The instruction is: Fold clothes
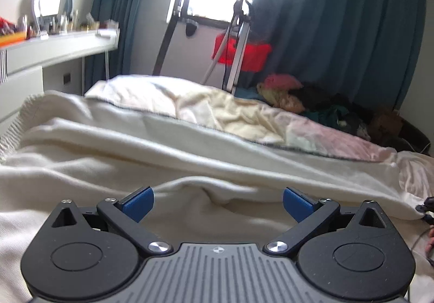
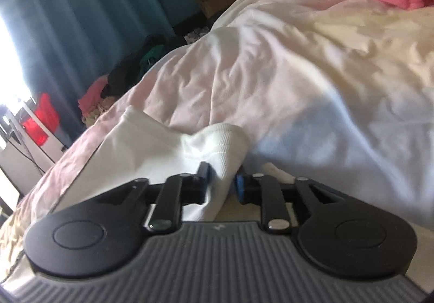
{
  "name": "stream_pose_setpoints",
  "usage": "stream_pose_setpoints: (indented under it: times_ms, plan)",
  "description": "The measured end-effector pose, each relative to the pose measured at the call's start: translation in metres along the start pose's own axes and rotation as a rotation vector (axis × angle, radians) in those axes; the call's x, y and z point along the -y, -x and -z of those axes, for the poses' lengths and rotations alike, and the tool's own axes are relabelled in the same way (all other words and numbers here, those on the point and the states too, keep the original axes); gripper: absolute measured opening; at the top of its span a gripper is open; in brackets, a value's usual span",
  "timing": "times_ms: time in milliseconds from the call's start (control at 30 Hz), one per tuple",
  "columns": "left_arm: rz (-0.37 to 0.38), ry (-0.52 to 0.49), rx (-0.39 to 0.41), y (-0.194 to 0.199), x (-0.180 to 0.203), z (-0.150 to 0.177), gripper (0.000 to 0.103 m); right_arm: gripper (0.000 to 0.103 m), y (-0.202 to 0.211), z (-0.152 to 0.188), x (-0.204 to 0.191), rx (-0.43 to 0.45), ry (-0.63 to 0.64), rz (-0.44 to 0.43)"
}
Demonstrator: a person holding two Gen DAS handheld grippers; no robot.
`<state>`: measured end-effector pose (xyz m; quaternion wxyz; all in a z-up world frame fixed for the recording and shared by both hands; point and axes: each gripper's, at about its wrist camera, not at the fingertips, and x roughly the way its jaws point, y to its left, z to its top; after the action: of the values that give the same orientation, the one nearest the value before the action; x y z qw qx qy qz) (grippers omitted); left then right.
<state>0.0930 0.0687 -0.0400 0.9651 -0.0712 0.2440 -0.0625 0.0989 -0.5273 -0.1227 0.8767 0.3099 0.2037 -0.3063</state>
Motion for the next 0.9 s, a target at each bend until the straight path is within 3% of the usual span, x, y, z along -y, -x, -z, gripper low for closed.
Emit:
stream_pose_setpoints:
  times_ms: [33, 67, 133, 333, 500, 600, 733, 900]
  plan:
    - [0.001, -0.015, 0.019, 0.004, 0.003, 0.000, 0.102, 0.050, 0.009, 0.001, -0.006, 0.004, 0.035, 0.006]
    - [0.003, -0.028, 0.030, 0.007, 0.006, 0.000, 0.102, 0.072, 0.019, 0.002, -0.012, 0.011, 0.066, 0.003]
    - [0.006, -0.050, 0.046, 0.015, 0.010, 0.000, 0.102, 0.089, 0.041, 0.008, -0.027, 0.024, 0.117, -0.027]
    - [0.021, -0.089, 0.062, 0.037, 0.017, 0.001, 0.102, 0.087, 0.124, 0.022, -0.075, 0.003, 0.330, -0.185]
    - [0.063, -0.107, 0.093, 0.076, 0.014, 0.002, 0.103, 0.087, 0.192, 0.045, -0.098, -0.028, 0.435, -0.325]
    - [0.085, -0.106, 0.111, 0.099, 0.012, 0.002, 0.103, 0.087, 0.222, 0.062, -0.104, -0.030, 0.490, -0.365]
    - [0.033, -0.133, 0.113, 0.110, 0.014, 0.003, 0.103, 0.087, 0.246, 0.076, -0.109, 0.015, 0.546, -0.390]
    - [0.014, -0.084, 0.062, 0.106, 0.008, 0.006, 0.103, 0.087, 0.254, 0.082, -0.110, 0.020, 0.536, -0.415]
